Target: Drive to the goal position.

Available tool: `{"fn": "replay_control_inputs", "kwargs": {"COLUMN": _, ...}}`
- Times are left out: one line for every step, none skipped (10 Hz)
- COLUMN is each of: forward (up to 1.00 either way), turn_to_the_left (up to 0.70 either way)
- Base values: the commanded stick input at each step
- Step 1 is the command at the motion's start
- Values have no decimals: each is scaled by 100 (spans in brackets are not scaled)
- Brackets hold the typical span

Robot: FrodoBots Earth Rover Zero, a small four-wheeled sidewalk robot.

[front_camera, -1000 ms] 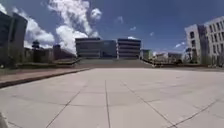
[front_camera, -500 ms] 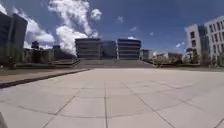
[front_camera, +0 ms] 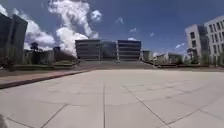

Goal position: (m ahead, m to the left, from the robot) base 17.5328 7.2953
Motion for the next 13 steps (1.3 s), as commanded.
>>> {"fn": "replay_control_inputs", "kwargs": {"forward": 70, "turn_to_the_left": 0}}
{"fn": "replay_control_inputs", "kwargs": {"forward": 70, "turn_to_the_left": 0}}
{"fn": "replay_control_inputs", "kwargs": {"forward": 70, "turn_to_the_left": 0}}
{"fn": "replay_control_inputs", "kwargs": {"forward": 70, "turn_to_the_left": 0}}
{"fn": "replay_control_inputs", "kwargs": {"forward": 70, "turn_to_the_left": 0}}
{"fn": "replay_control_inputs", "kwargs": {"forward": 70, "turn_to_the_left": 0}}
{"fn": "replay_control_inputs", "kwargs": {"forward": 70, "turn_to_the_left": 0}}
{"fn": "replay_control_inputs", "kwargs": {"forward": 70, "turn_to_the_left": 0}}
{"fn": "replay_control_inputs", "kwargs": {"forward": 70, "turn_to_the_left": 0}}
{"fn": "replay_control_inputs", "kwargs": {"forward": 70, "turn_to_the_left": 0}}
{"fn": "replay_control_inputs", "kwargs": {"forward": 70, "turn_to_the_left": 0}}
{"fn": "replay_control_inputs", "kwargs": {"forward": 70, "turn_to_the_left": 0}}
{"fn": "replay_control_inputs", "kwargs": {"forward": 70, "turn_to_the_left": 0}}
